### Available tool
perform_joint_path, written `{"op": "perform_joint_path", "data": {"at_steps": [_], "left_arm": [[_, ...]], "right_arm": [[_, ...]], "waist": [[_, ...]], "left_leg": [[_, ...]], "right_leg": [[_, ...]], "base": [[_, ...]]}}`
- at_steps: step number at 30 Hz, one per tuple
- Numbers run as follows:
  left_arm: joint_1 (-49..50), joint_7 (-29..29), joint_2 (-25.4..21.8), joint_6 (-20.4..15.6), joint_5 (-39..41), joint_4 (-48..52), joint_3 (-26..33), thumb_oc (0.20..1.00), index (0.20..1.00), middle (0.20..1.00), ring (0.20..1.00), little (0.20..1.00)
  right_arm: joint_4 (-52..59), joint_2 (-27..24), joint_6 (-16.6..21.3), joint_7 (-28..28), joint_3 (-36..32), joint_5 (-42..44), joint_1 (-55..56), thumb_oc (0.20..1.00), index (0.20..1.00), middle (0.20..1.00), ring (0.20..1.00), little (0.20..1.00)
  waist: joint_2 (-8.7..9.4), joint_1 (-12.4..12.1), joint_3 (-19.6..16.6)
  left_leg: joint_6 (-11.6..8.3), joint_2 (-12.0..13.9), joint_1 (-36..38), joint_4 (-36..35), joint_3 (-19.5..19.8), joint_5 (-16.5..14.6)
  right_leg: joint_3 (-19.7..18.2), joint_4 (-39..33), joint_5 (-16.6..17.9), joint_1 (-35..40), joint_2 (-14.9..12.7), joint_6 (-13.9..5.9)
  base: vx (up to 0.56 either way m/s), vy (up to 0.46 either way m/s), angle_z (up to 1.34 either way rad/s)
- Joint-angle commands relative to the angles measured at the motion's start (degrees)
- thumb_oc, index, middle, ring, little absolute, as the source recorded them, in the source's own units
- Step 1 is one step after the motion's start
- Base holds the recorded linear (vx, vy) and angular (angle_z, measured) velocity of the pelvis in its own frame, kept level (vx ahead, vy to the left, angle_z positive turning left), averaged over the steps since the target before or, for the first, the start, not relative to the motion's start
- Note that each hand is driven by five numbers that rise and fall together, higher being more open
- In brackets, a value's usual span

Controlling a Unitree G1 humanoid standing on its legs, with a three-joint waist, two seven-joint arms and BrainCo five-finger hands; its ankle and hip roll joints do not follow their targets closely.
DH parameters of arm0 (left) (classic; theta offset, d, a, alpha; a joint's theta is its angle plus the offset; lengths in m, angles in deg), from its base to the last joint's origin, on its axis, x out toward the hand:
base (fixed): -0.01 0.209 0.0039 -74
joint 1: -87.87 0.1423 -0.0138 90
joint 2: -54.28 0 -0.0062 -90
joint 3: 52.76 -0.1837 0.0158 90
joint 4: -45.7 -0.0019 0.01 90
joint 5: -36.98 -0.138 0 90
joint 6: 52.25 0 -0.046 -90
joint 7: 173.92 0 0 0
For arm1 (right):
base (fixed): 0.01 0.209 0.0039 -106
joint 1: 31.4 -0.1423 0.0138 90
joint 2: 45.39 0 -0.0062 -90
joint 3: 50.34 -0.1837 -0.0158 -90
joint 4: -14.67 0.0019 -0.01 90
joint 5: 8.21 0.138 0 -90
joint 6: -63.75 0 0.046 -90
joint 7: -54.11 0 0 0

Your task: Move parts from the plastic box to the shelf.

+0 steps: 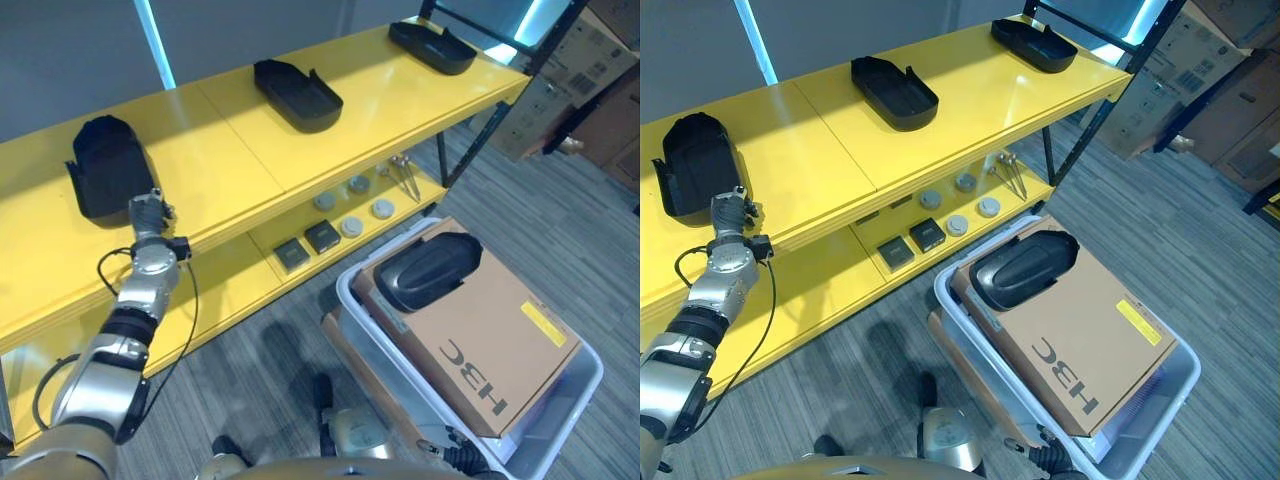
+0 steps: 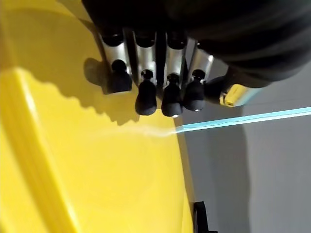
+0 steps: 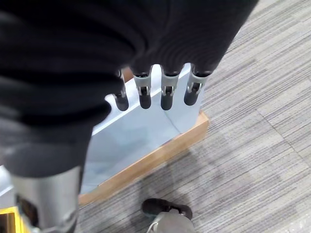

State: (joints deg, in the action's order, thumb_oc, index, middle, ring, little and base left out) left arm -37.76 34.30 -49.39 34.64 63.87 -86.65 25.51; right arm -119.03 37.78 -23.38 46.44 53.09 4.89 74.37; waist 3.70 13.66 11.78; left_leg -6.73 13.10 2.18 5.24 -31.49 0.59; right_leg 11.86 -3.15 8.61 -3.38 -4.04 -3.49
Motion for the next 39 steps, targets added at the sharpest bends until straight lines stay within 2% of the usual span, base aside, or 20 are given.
{"op": "perform_joint_path", "data": {"at_steps": [1,6,7,8,11,15,17,19,20,21,22,23,25,27,28,30,31,32,36,39], "left_arm": [[-2.1,-0.1,-4.2,-1.2,-1.0,-2.9,0.9,0.2,0.2,0.2,0.2,0.2],[-2.7,-3.6,-5.2,-3.1,-0.1,-2.9,0.6,0.2,0.2,0.2,0.2,0.2],[-1.9,-5.5,-4.8,-5.2,-0.2,-1.3,0.1,0.228,0.228,0.228,0.228,0.228],[-0.7,-6.8,-4.4,-7.4,0.0,1.9,-0.5,1.0,1.0,1.0,1.0,1.0],[3.8,-10.3,-4.3,-9.7,-0.4,13.1,-0.9,1.0,1.0,1.0,1.0,1.0],[11.8,-14.5,-4.9,-8.5,-1.0,31.0,-0.1,1.0,1.0,1.0,1.0,1.0],[17.0,-19.1,-5.3,-7.7,1.7,38.4,1.6,1.0,1.0,1.0,1.0,1.0],[20.7,-21.4,-5.7,-7.3,3.1,42.1,2.8,1.0,1.0,1.0,1.0,1.0],[25.9,-23.7,-5.7,-6.2,3.0,45.3,4.5,1.0,1.0,1.0,1.0,1.0],[27.5,-24.8,-5.6,-5.7,4.2,45.9,5.0,1.0,1.0,1.0,1.0,1.0],[31.3,-27.6,-5.0,-4.5,6.5,46.4,5.9,1.0,1.0,1.0,1.0,1.0],[32.7,-28.7,-4.6,-3.2,6.0,46.4,6.1,1.0,1.0,1.0,1.0,1.0],[35.2,-30.8,-4.2,-4.3,2.0,43.2,3.5,1.0,1.0,1.0,1.0,1.0],[37.1,-30.9,-3.4,-3.1,2.2,40.5,1.2,1.0,1.0,1.0,1.0,1.0],[37.4,-30.8,-3.4,-4.1,-1.8,39.0,0.0,1.0,1.0,1.0,1.0,1.0],[38.4,-30.0,-3.2,-3.1,-2.7,36.0,-3.3,1.0,1.0,1.0,1.0,1.0],[40.3,-28.5,-3.6,-4.6,-8.0,33.7,-5.3,1.0,1.0,1.0,1.0,1.0],[41.0,-27.7,-4.0,-5.3,-11.1,31.7,-6.5,1.0,1.0,1.0,1.0,1.0],[42.4,-22.4,-3.9,-6.3,-16.0,23.6,-9.5,1.0,1.0,1.0,1.0,1.0],[42.2,-20.6,-2.2,-9.5,-19.9,15.6,-11.1,1.0,1.0,1.0,1.0,1.0]], "right_arm": [[0.8,-2.2,1.7,0.8,1.6,-0.7,2.0,1.0,1.0,1.0,1.0,1.0],[1.6,-2.5,0.6,-0.8,2.3,-2.5,1.9,1.0,1.0,1.0,1.0,1.0],[1.7,-2.5,0.5,-1.4,2.0,-2.7,2.0,1.0,1.0,1.0,1.0,1.0],[2.0,-2.3,0.2,-1.9,1.4,-2.7,2.2,1.0,1.0,1.0,1.0,1.0],[3.2,-1.9,-0.4,-2.1,-0.2,-3.7,3.5,1.0,1.0,1.0,1.0,1.0],[4.6,-1.3,-1.2,-1.8,-2.3,-5.6,5.0,1.0,1.0,1.0,1.0,1.0],[5.1,-1.4,-1.5,-1.9,-3.4,-5.5,5.4,1.0,1.0,1.0,1.0,1.0],[5.5,-1.7,-2.1,-1.8,-4.1,-4.7,5.3,1.0,1.0,1.0,1.0,1.0],[5.2,-1.9,-2.9,-2.0,-4.9,-3.2,4.5,1.0,1.0,1.0,1.0,1.0],[5.1,-2.0,-3.3,-2.4,-5.1,-2.1,4.2,1.0,1.0,1.0,1.0,1.0],[4.3,-2.0,-4.3,-3.1,-5.7,0.3,3.3,1.0,1.0,1.0,1.0,1.0],[3.6,-1.8,-5.0,-3.5,-6.1,2.3,2.9,1.0,1.0,1.0,1.0,1.0],[1.3,-0.8,-5.2,-3.8,-6.9,5.3,2.3,1.0,1.0,1.0,1.0,1.0],[-0.4,0.4,-5.1,-3.8,-7.7,6.0,2.2,1.0,1.0,1.0,1.0,1.0],[-1.3,1.1,-5.0,-4.0,-7.8,6.5,1.9,1.0,1.0,1.0,1.0,1.0],[-3.9,2.2,-3.9,-4.1,-7.4,7.1,0.8,1.0,1.0,1.0,1.0,1.0],[-6.0,3.2,-2.6,-4.0,-6.8,7.5,0.0,1.0,1.0,1.0,1.0,1.0],[-6.6,3.5,-2.1,-4.2,-6.0,7.6,-0.8,1.0,1.0,1.0,1.0,1.0],[-8.5,3.2,-1.0,-5.8,-3.2,9.5,-3.5,1.0,1.0,1.0,1.0,1.0],[-11.6,2.6,-0.9,-5.8,-1.8,8.6,-5.8,1.0,1.0,1.0,1.0,1.0]], "waist": [[-0.07,-0.1,-1.6],[-0.24,-0.2,-1.8],[-0.34,-0.5,-1.8],[-0.58,-0.8,-1.8],[-0.97,-1.8,-2.1],[-1.36,-3.5,-2.7],[-1.64,-4.7,-3.0],[-1.76,-5.7,-3.2],[-1.92,-7.6,-3.6],[-2.01,-8.2,-3.7],[-2.15,-9.2,-3.9],[-2.34,-9.5,-4.0],[-2.78,-9.2,-3.9],[-2.81,-8.9,-3.5],[-2.78,-8.8,-3.5],[-2.73,-8.9,-3.1],[-3.3,-9.2,-2.9],[-3.47,-9.5,-2.8],[-4.26,-11.0,-2.9],[-4.04,-11.8,-2.7]], "left_leg": [[-0.22,7.0,-8.6,6.5,-1.4,2.7],[-0.2,6.9,-8.8,6.4,-1.4,2.8],[-0.18,6.7,-8.7,5.9,-1.3,2.9],[-0.14,6.3,-8.4,5.1,-1.2,3.2],[-0.07,5.6,-7.5,3.7,-1.3,3.6],[-0.01,5.1,-7.1,4.2,-0.3,2.9],[0.02,4.3,-6.8,4.9,1.0,2.2],[0.26,3.1,-6.6,5.3,3.1,1.3],[1.09,0.2,-6.2,5.2,7.9,-0.9],[1.45,-0.9,-5.9,5.0,9.5,-1.6],[2.83,-3.2,-5.6,4.0,11.1,-1.4],[3.15,-4.1,-5.3,3.5,11.9,-1.6],[4.07,-5.4,-3.8,2.4,12.1,-2.1],[4.99,-6.7,-2.6,1.5,11.3,-2.7],[5.32,-7.4,-2.0,0.8,10.6,-2.9],[5.73,-8.4,-1.3,-0.5,9.6,-3.4],[5.78,-8.5,0.2,-1.9,8.0,-5.0],[6.17,-8.6,0.3,-2.6,6.4,-4.8],[7.04,-8.6,-0.5,-4.1,0.8,-3.6],[7.35,-7.4,-1.2,-3.7,-3.1,-2.7]], "right_leg": [[1.0,2.8,-5.7,3.1,-4.3,-4.3],[1.1,2.8,-6.0,3.3,-4.3,-4.19],[1.2,2.8,-6.1,3.3,-4.4,-4.21],[1.4,2.9,-6.2,3.4,-4.4,-4.23],[2.1,3.0,-6.5,3.8,-4.6,-4.09],[3.1,2.9,-6.8,4.4,-4.8,-3.85],[3.2,2.6,-6.8,5.0,-4.9,-3.82],[2.7,2.1,-6.7,5.4,-5.0,-3.93],[0.8,1.6,-6.4,5.4,-5.3,-4.32],[0.1,1.6,-6.3,5.4,-5.4,-4.47],[-1.0,1.9,-5.4,4.3,-5.9,-4.63],[-1.5,2.1,-5.1,4.1,-6.2,-5.02],[-3.4,3.3,-4.0,2.8,-7.4,-6.41],[-3.7,3.0,-2.0,2.2,-8.9,-7.98],[-3.4,2.7,-0.7,1.7,-9.7,-8.79],[-1.6,2.5,2.6,-1.1,-12.1,-9.91],[1.0,4.4,2.8,-2.1,-13.2,-10.78],[3.1,6.6,2.9,-2.9,-13.6,-10.82],[10.3,12.8,0.0,-3.4,-13.9,-9.51],[14.3,13.9,-3.1,-1.7,-13.2,-7.73]], "base": [[0.0,0.0,0.0],[0.0,0.0,0.0],[0.0,0.0,0.0],[-0.03,0.041,0.0],[-0.03,0.049,0.02],[-0.05,0.06,0.09],[-0.1,0.118,0.12],[-0.11,0.166,0.15],[-0.13,0.228,0.08],[-0.26,0.322,-0.09],[-0.23,0.256,-0.18],[-0.24,0.283,-0.29],[-0.13,0.226,-0.31],[-0.13,0.175,-0.08],[-0.18,0.157,-0.06],[-0.2,0.123,-0.41],[-0.27,0.122,-0.79],[-0.32,0.132,-0.81],[-0.3,0.063,-1.28],[-0.17,-0.066,-1.36]]}}
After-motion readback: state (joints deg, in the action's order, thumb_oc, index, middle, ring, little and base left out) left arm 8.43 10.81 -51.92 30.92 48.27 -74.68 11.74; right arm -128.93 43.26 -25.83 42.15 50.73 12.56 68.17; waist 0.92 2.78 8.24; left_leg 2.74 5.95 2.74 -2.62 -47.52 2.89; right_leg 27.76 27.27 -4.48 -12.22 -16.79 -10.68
